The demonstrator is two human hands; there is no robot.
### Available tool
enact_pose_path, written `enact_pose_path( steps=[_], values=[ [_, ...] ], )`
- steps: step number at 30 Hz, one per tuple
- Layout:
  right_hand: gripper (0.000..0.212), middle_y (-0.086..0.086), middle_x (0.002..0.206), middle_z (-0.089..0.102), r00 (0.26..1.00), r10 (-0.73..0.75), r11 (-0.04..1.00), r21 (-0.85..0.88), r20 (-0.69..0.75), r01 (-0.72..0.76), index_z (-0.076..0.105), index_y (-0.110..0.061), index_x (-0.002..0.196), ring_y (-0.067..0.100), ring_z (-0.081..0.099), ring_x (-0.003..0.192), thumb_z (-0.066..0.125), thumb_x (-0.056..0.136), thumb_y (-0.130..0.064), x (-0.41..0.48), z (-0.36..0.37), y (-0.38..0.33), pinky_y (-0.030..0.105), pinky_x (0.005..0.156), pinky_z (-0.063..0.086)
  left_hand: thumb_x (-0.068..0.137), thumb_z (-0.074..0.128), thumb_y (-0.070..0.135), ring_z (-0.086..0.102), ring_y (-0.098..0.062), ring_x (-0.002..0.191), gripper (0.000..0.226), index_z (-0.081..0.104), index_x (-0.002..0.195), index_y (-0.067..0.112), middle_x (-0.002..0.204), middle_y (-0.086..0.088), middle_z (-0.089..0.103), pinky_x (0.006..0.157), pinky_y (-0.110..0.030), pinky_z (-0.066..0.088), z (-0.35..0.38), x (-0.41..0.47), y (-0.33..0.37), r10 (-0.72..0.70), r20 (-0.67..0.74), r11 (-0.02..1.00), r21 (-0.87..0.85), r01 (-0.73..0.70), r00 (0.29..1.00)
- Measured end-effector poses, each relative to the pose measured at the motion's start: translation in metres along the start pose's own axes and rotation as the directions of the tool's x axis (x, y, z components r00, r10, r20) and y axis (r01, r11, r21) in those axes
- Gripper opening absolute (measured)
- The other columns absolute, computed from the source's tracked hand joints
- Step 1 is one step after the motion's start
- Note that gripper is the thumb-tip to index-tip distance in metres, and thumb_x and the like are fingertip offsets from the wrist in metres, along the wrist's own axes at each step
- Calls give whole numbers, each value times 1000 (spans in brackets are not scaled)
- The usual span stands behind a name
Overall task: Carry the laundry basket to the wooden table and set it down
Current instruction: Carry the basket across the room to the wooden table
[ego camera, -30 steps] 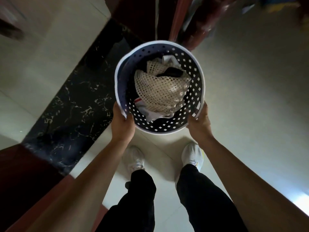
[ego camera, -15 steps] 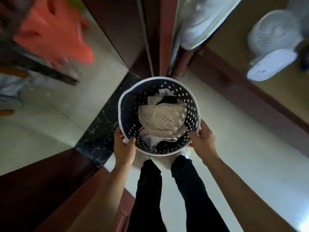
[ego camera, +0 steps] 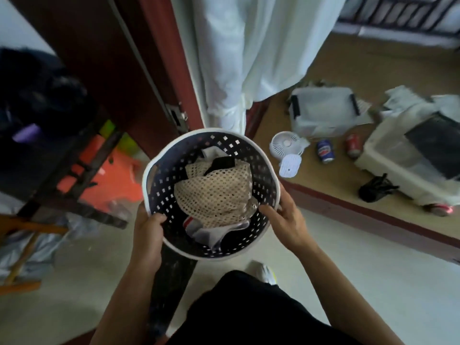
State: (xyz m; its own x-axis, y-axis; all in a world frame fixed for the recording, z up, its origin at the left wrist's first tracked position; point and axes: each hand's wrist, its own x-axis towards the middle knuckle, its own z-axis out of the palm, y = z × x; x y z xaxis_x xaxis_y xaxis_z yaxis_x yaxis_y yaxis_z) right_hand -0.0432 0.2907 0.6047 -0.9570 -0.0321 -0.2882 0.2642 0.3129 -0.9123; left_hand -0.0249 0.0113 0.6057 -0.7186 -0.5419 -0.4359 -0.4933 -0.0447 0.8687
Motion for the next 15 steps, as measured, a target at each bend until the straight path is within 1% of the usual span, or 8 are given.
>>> enact_pose_path(
  steps=[2,4,5,7,9,11,13,15],
  values=[
    [69,-9,141,71,996,-44,995,86,-72,50,53,-36,156,4,66,126,66,89,-29,-11,4,-8,8,90,52,83,50,-1,66,-35,98,37,60,116,12,103,-15,68,79,-44,50,-1,-4,22,58,92,998,-15,-57,994],
    [68,-13,135,73,984,-51,987,140,-172,75,55,-35,154,-4,67,122,66,88,-23,-28,9,-15,5,89,51,85,48,-3,62,-27,84,26,60,98,17,88,-7,63,71,-39,47,-2,-7,37,108,201,994,-35,-103,973],
    [69,-14,136,73,973,-34,982,175,-230,76,55,-36,154,-4,66,124,67,87,-23,-37,12,-16,7,93,52,83,50,2,63,-32,86,22,61,97,16,88,-7,63,71,-39,47,-4,-6,41,117,259,993,-38,-111,959],
    [71,-13,139,72,935,28,966,250,-355,66,53,-38,154,2,66,129,70,85,-26,-59,19,-12,24,106,55,74,55,13,64,-47,103,31,65,103,12,95,-10,66,81,-43,48,-5,-2,44,104,371,994,-18,-105,923],
    [71,-8,138,73,876,104,945,323,-470,62,55,-37,151,14,68,130,73,83,-33,-84,24,-6,45,110,56,71,57,16,63,-42,109,34,68,102,22,102,-8,70,93,-49,48,3,-5,46,108,475,992,8,-128,873],
    [71,0,137,74,805,160,929,364,-571,73,58,-34,148,25,70,129,75,80,-43,-112,21,3,59,110,55,69,59,16,63,-32,108,38,68,104,27,110,-9,71,100,-53,48,20,-22,50,134,587,981,37,-192,799],
    [71,4,137,74,714,213,921,380,-667,81,60,-30,146,29,70,129,74,79,-50,-144,10,13,63,110,53,67,61,15,65,-29,112,52,68,118,23,120,-12,73,104,-50,49,43,-46,49,151,689,971,29,-235,709],
    [68,4,134,76,590,256,912,393,-765,114,64,-27,142,30,71,128,73,79,-51,-181,-5,22,61,111,54,67,61,13,65,-24,112,63,64,130,16,123,-8,73,99,-42,51,69,-76,47,149,785,960,32,-279,601]
  ],
)
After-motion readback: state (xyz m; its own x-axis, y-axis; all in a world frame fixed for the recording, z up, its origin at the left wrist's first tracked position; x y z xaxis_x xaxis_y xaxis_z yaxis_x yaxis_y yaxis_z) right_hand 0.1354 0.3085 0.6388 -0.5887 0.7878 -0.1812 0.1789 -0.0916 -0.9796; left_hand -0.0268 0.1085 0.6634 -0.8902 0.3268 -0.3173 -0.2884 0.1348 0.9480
